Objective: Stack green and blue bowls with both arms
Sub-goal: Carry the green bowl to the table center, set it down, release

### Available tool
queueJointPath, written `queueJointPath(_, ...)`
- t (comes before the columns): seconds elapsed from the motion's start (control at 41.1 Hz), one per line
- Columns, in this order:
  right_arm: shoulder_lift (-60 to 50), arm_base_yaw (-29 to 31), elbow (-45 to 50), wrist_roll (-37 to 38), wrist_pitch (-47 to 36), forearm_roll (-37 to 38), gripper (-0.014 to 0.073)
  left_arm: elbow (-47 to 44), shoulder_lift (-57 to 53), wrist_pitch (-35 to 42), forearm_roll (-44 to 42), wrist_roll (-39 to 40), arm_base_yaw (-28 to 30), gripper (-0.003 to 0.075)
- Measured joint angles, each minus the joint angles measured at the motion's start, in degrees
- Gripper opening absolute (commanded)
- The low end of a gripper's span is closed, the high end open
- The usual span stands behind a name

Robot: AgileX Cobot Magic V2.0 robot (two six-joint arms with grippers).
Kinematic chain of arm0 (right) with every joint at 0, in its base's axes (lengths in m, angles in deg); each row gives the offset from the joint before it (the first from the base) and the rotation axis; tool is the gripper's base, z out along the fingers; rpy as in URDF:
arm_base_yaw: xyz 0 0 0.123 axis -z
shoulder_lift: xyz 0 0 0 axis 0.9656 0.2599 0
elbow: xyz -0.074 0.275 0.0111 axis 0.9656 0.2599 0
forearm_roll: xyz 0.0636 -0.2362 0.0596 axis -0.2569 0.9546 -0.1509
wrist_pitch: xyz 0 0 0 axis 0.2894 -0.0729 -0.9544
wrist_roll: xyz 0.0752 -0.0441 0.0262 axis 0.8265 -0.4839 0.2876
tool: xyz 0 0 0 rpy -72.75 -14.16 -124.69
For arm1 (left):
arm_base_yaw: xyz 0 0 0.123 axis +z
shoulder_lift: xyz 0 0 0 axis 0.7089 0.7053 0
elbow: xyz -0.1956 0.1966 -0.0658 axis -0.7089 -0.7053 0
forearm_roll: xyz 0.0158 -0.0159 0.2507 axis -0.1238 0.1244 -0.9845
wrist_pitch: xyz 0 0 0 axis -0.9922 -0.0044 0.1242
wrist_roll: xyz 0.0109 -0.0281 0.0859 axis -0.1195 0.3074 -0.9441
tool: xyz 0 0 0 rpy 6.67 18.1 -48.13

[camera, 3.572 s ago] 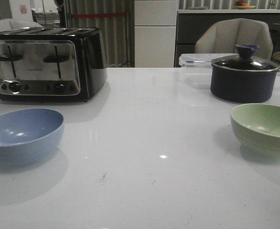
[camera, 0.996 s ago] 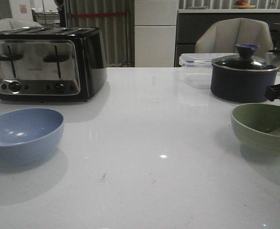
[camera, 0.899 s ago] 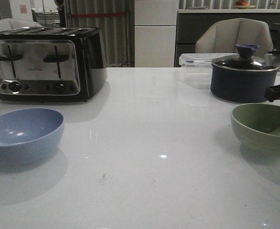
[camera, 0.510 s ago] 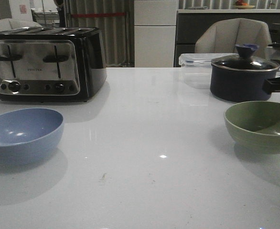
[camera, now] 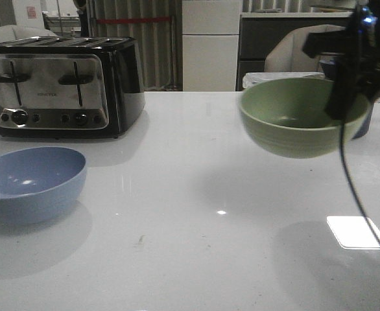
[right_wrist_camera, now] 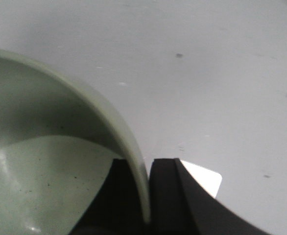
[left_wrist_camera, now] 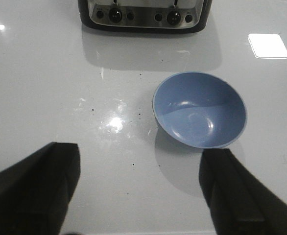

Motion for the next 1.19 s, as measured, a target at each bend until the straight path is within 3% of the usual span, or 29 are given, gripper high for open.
queueJointPath(0.194, 1.5, -8.3, -0.1, 0.0, -2.7, -4.7, 0.0092, 0.0, 0.0, 0.0, 0.0, 0.0, 0.0, 0.0564)
queueJointPath(0.413, 6.6, -13.7, -0.1, 0.0, -6.3, -6.4, 0.0097, 0.0, 0.0, 0.0, 0.0, 0.0, 0.0, 0.0564)
queueJointPath(0.51, 9.4, -14.5, -0.1, 0.0, -7.9, -6.7, 0.0139, 0.0, 0.0, 0.0, 0.0, 0.0, 0.0, 0.0564)
queueJointPath(0.656, 12.9, -14.8, -0.1, 0.0, -9.1, -6.8, 0.0324, 0.0, 0.0, 0.0, 0.0, 0.0, 0.0, 0.0564)
queueJointPath(0.753, 13.6, -14.8, -0.1, 0.0, -9.2, -6.8, 0.0401, 0.0, 0.0, 0.0, 0.0, 0.0, 0.0, 0.0564)
queueJointPath(1.191, 9.0, -14.8, -0.2, 0.0, -11.1, -6.3, 0.041, 0.0, 0.0, 0.0, 0.0, 0.0, 0.0, 0.0564)
